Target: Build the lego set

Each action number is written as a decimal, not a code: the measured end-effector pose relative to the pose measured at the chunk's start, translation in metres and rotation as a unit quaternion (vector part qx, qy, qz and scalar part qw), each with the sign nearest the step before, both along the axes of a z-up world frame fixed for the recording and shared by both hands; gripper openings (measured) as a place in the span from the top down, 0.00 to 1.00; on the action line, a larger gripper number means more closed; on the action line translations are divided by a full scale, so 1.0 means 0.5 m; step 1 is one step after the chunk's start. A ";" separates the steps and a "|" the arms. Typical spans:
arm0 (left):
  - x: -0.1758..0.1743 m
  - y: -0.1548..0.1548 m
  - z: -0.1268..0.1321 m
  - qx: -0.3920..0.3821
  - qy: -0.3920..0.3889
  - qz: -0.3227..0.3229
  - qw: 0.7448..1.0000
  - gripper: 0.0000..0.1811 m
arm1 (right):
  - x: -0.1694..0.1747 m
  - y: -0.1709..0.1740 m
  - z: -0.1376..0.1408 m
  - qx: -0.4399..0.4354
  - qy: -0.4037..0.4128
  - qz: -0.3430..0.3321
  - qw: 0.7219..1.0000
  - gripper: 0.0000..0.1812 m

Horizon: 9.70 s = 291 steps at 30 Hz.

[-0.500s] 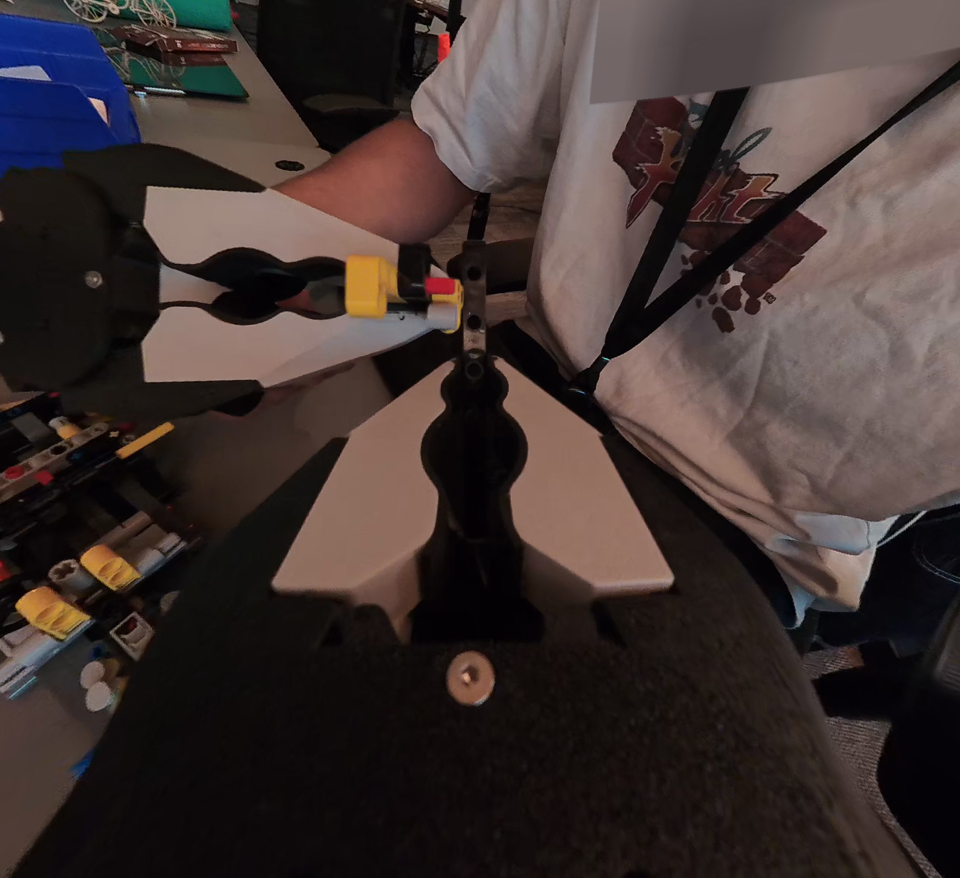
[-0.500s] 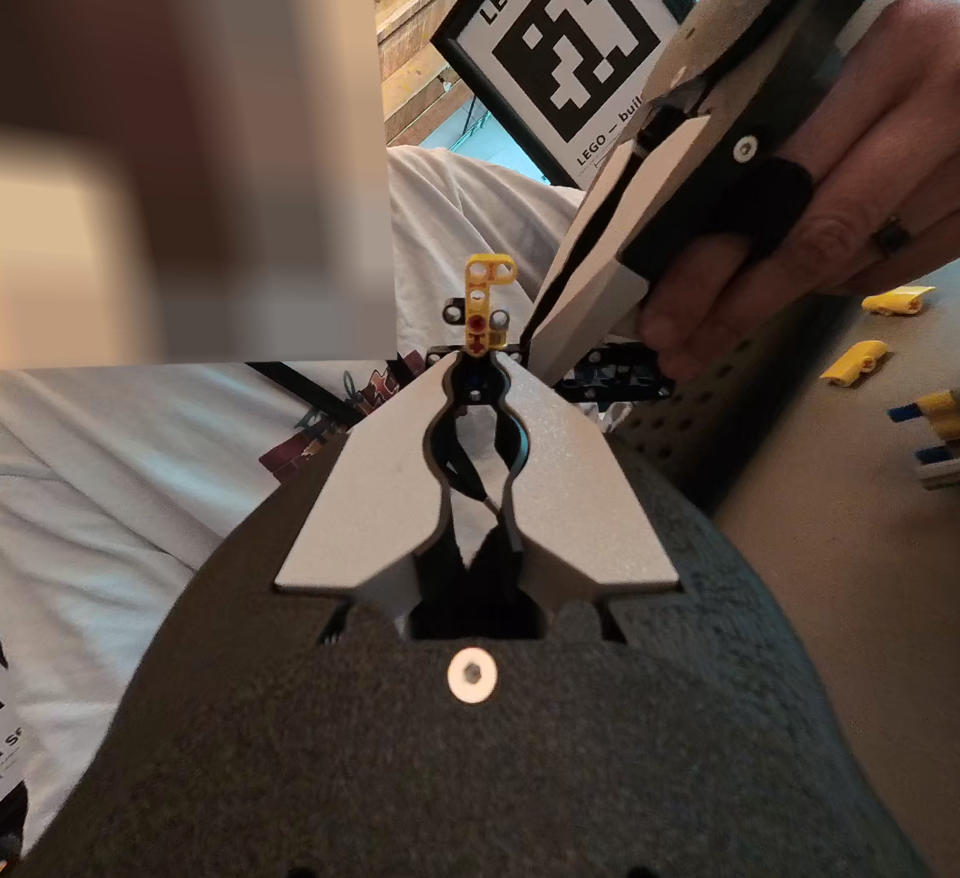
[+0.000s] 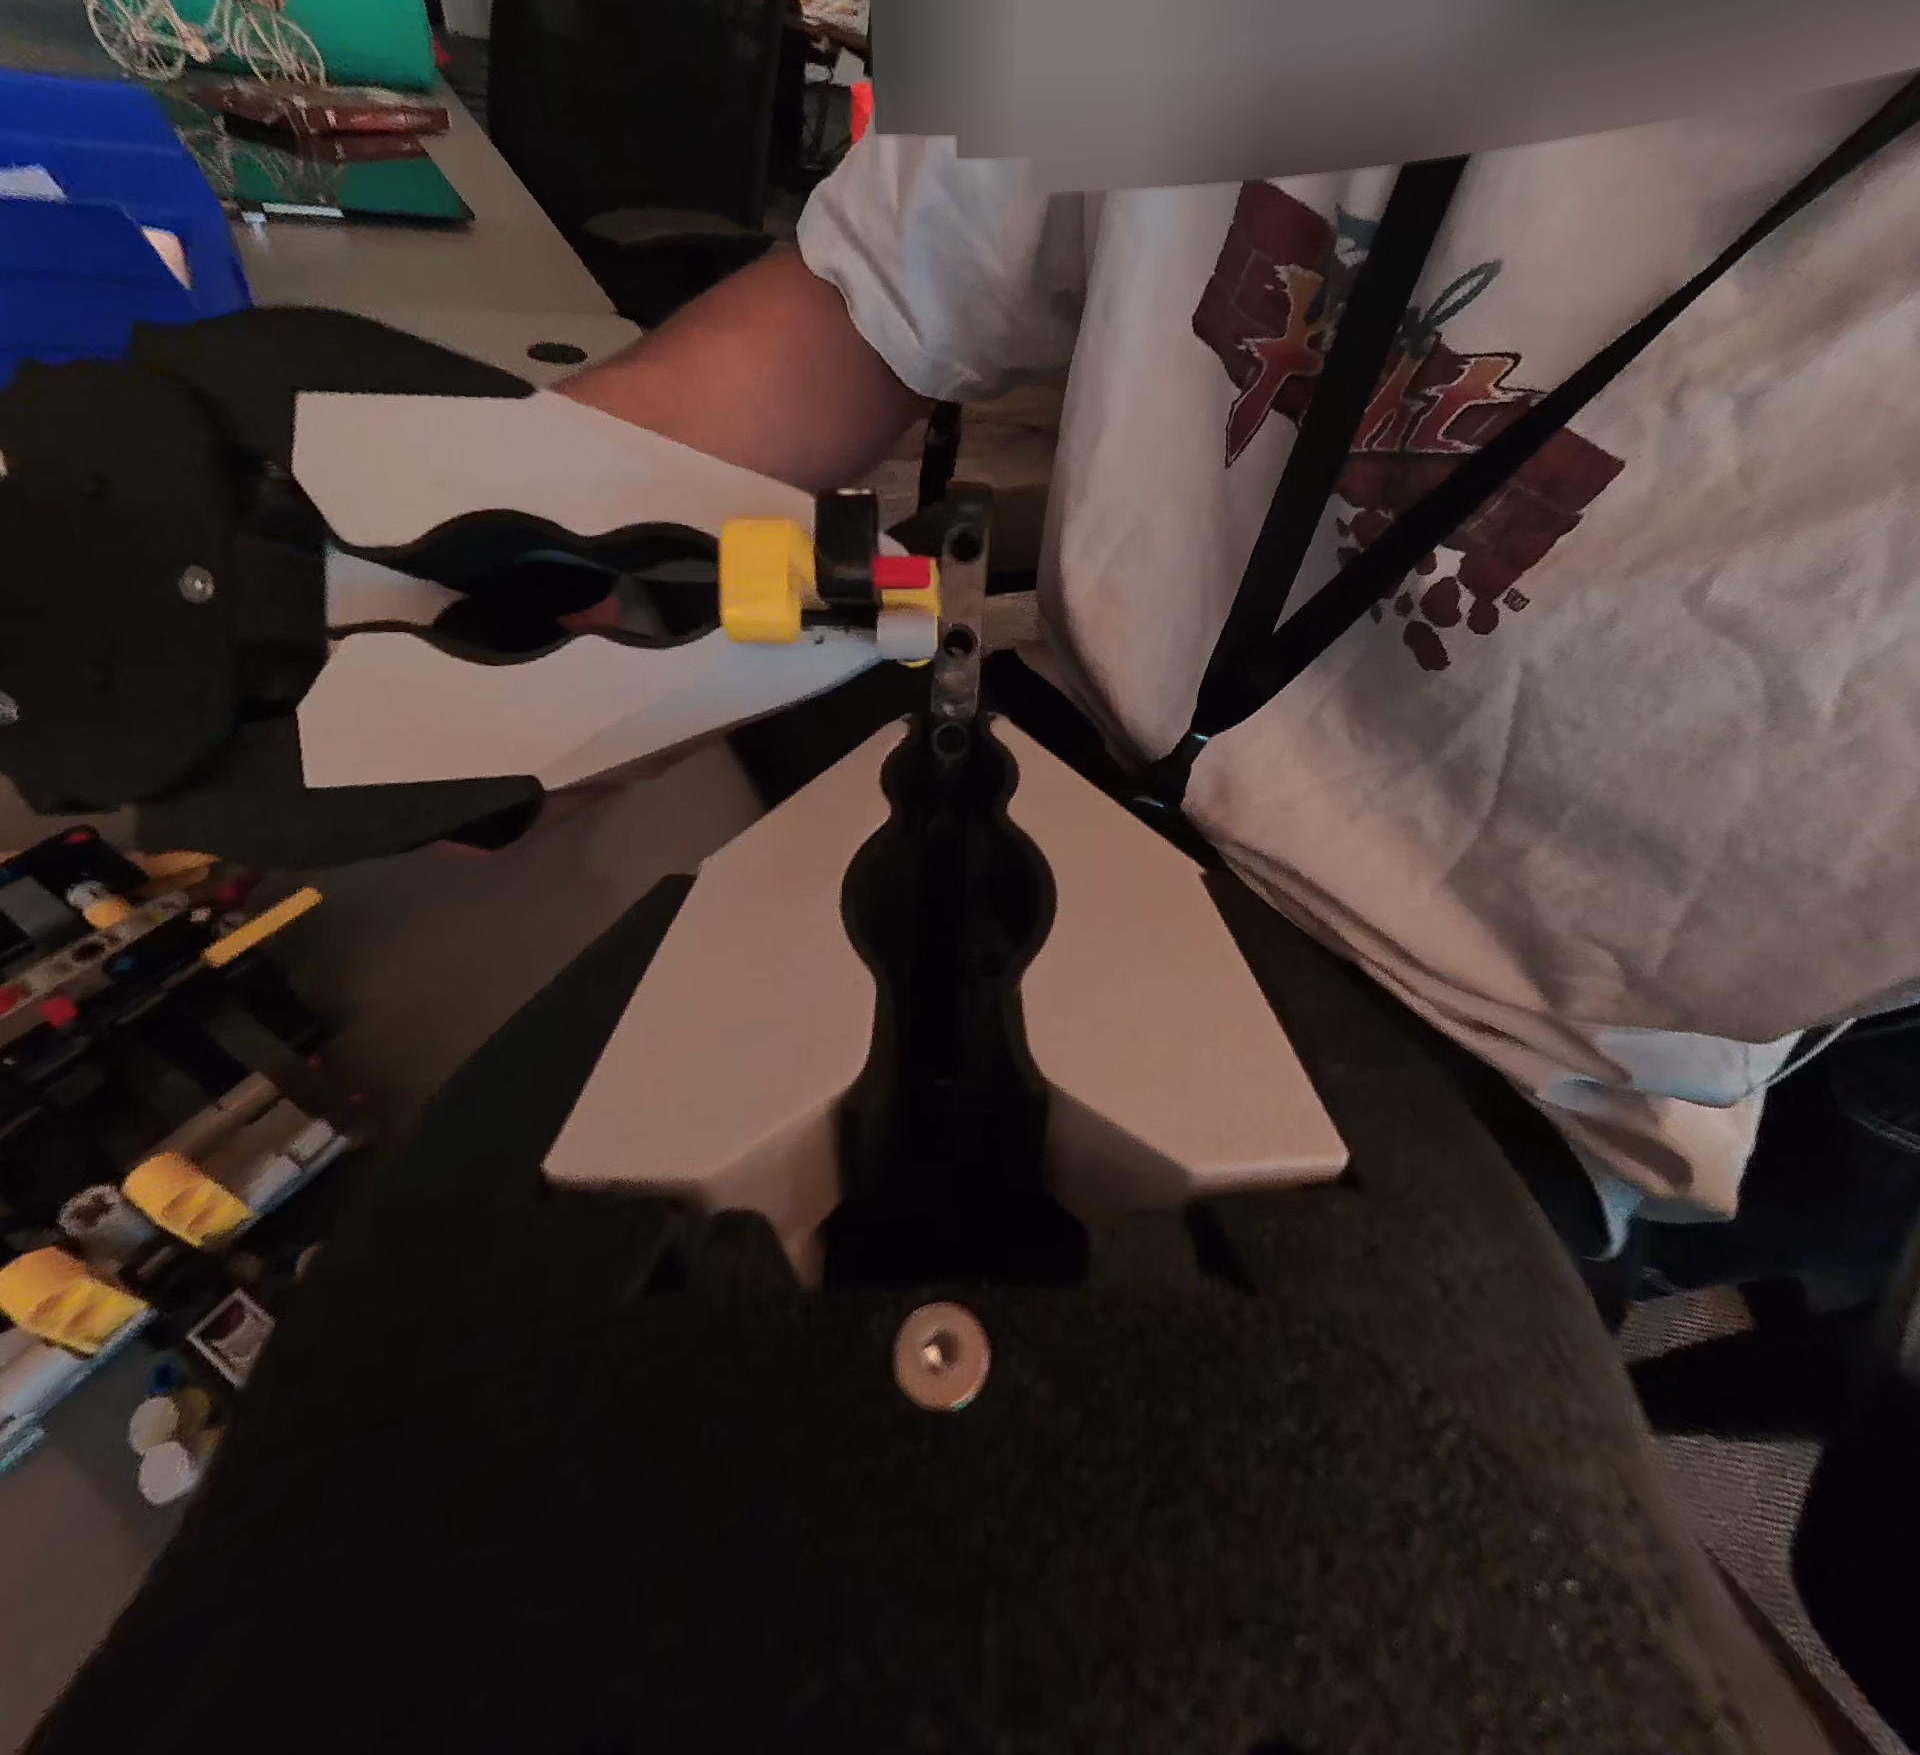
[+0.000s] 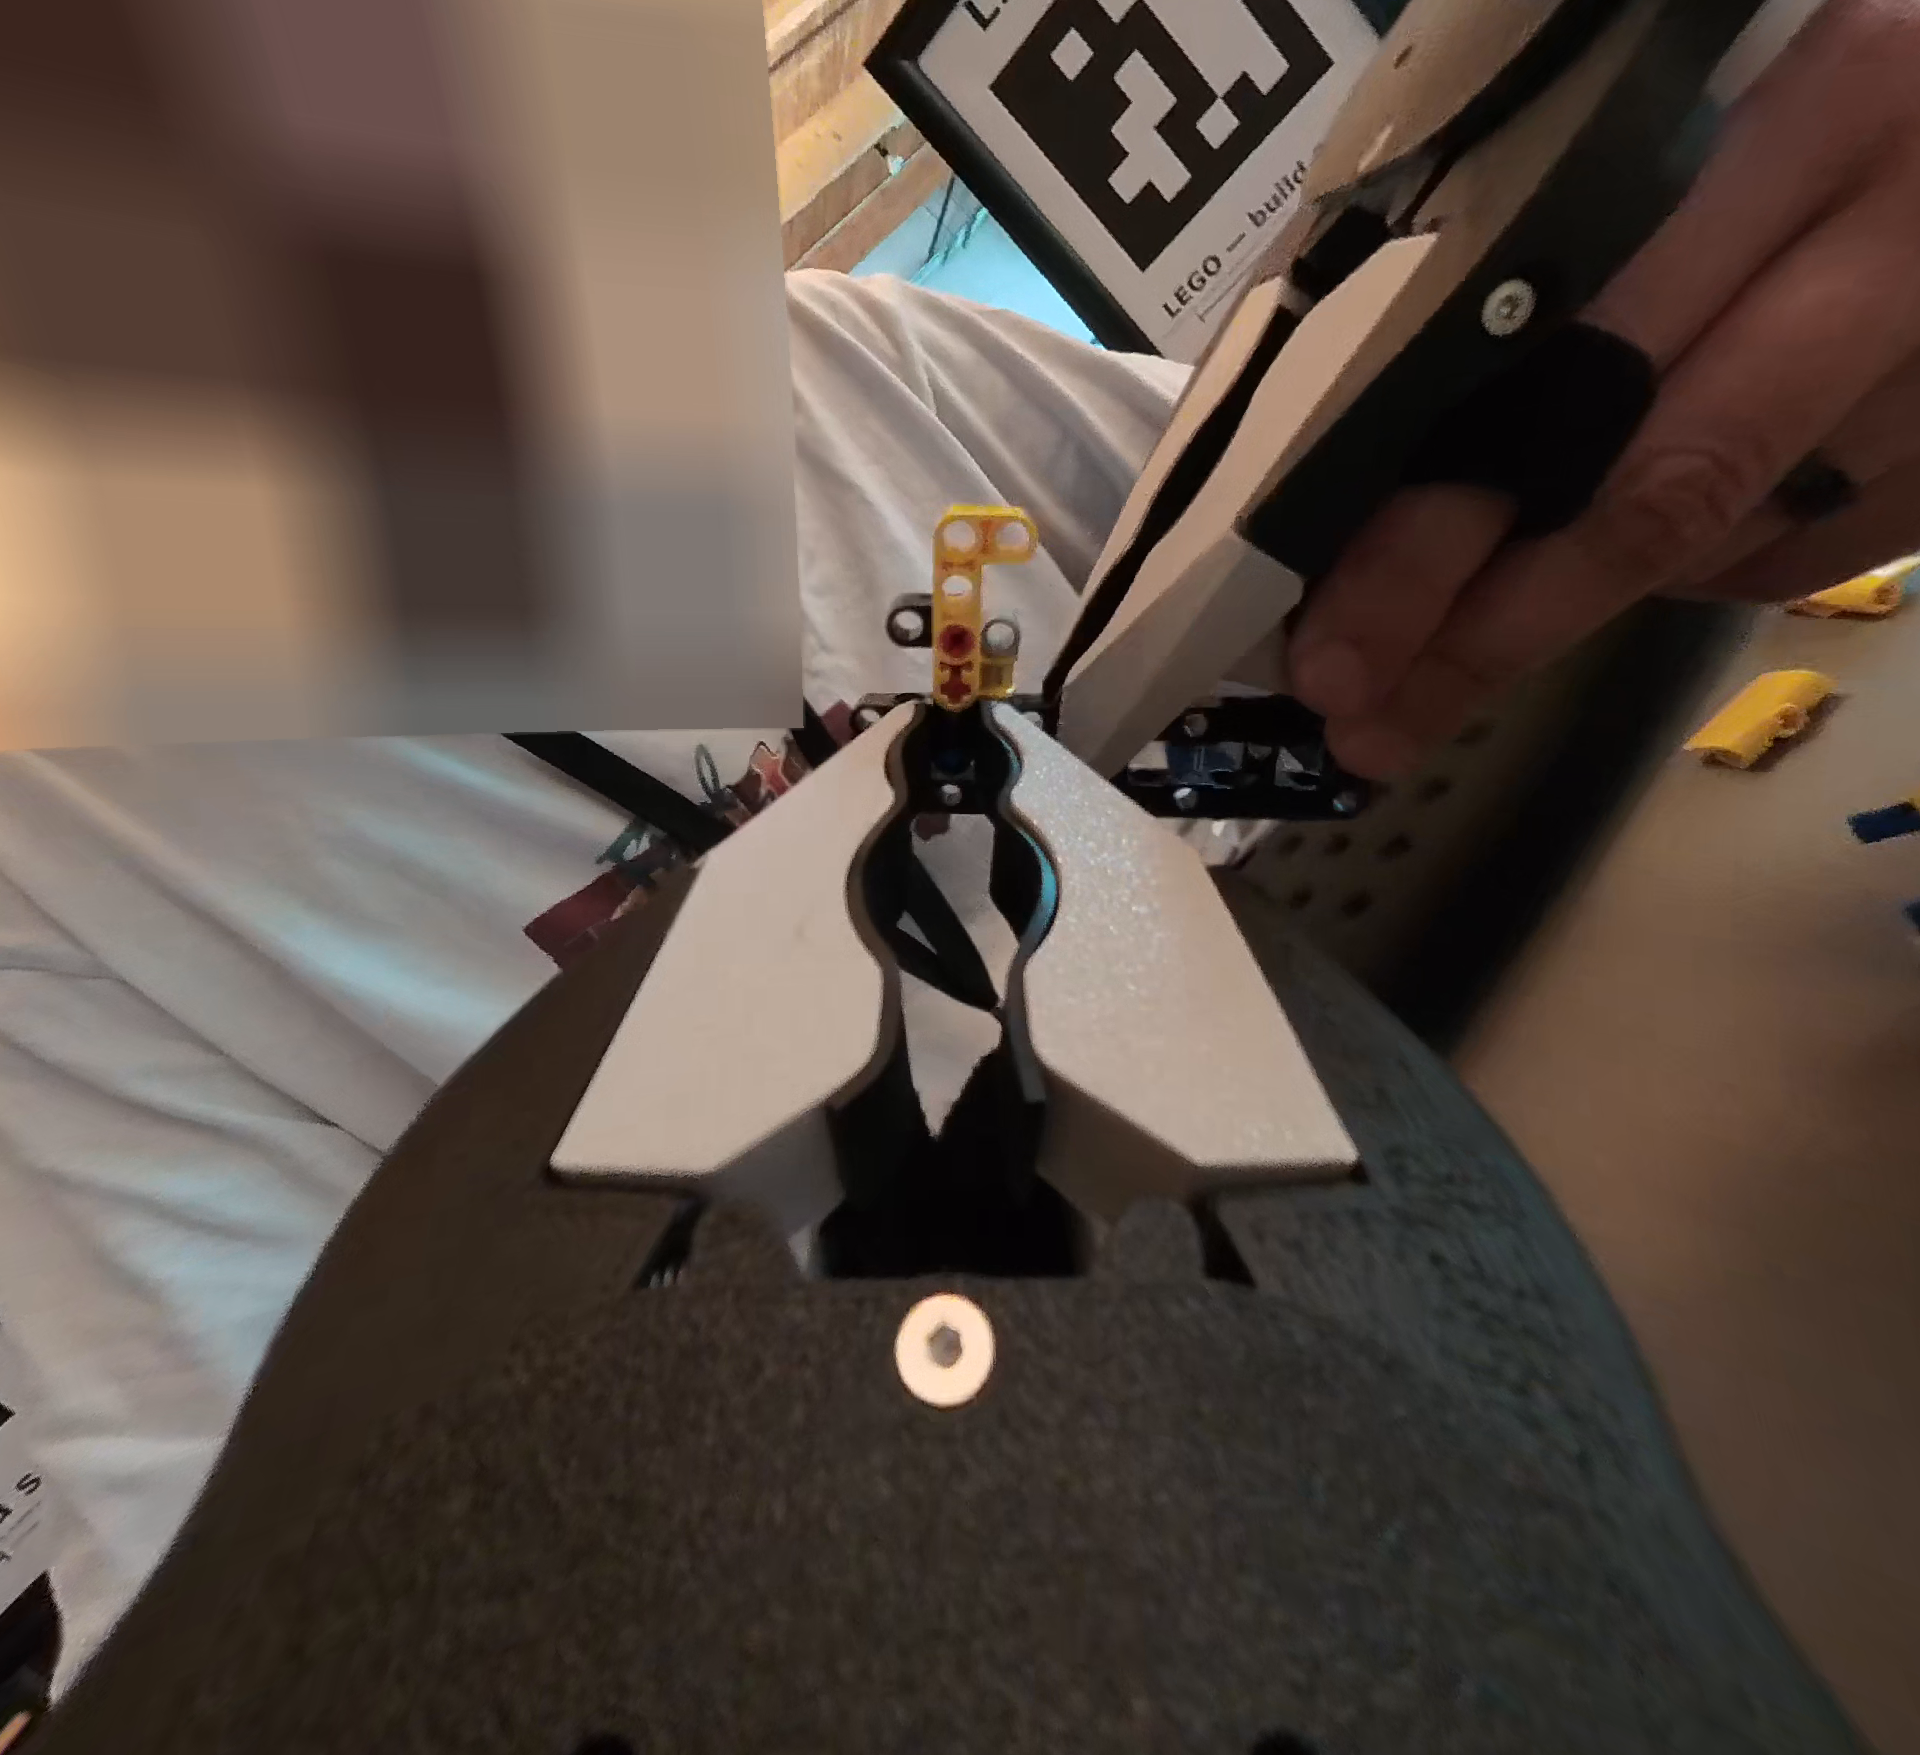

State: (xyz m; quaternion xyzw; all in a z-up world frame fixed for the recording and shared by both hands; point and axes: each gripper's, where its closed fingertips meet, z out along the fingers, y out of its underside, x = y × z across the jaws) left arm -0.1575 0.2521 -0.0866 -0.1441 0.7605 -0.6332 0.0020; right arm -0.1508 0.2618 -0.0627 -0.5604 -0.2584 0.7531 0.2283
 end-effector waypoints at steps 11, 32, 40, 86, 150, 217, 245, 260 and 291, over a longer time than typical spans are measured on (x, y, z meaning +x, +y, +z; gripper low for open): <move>-0.002 -0.022 -0.013 0.039 -0.115 0.008 0.993 0.94 | -0.017 -0.027 -0.009 0.046 -0.089 -0.008 0.995 0.96; 0.007 -0.036 -0.059 0.091 -0.059 0.004 0.994 0.95 | -0.009 -0.051 -0.061 0.104 -0.188 -0.049 0.975 0.96; 0.020 -0.025 -0.040 0.040 -0.037 0.014 0.998 0.95 | 0.007 -0.033 -0.039 0.112 -0.131 -0.086 0.981 0.96; 0.018 0.001 -0.015 0.012 -0.026 0.019 0.999 0.94 | 0.007 -0.003 -0.011 0.037 -0.028 -0.077 0.996 0.96; 0.200 -0.020 -0.121 0.327 -0.021 0.382 0.864 0.82 | 0.266 -0.062 -0.122 0.156 -0.358 -0.520 0.760 0.97; 0.186 -0.032 -0.209 0.385 0.048 0.217 0.896 0.78 | 0.195 -0.136 -0.198 -0.218 -0.476 -0.540 0.659 0.97; 0.204 -0.067 -0.232 0.291 0.160 0.305 0.892 0.85 | 0.219 -0.125 -0.272 -0.325 -0.637 -0.388 0.581 0.96; 0.205 -0.069 -0.232 0.284 0.147 0.330 0.888 0.85 | 0.223 -0.126 -0.273 -0.355 -0.661 -0.353 0.559 0.96; 0.202 -0.077 -0.231 0.264 0.151 0.327 0.895 0.85 | 0.221 -0.137 -0.274 -0.384 -0.701 -0.296 0.523 0.96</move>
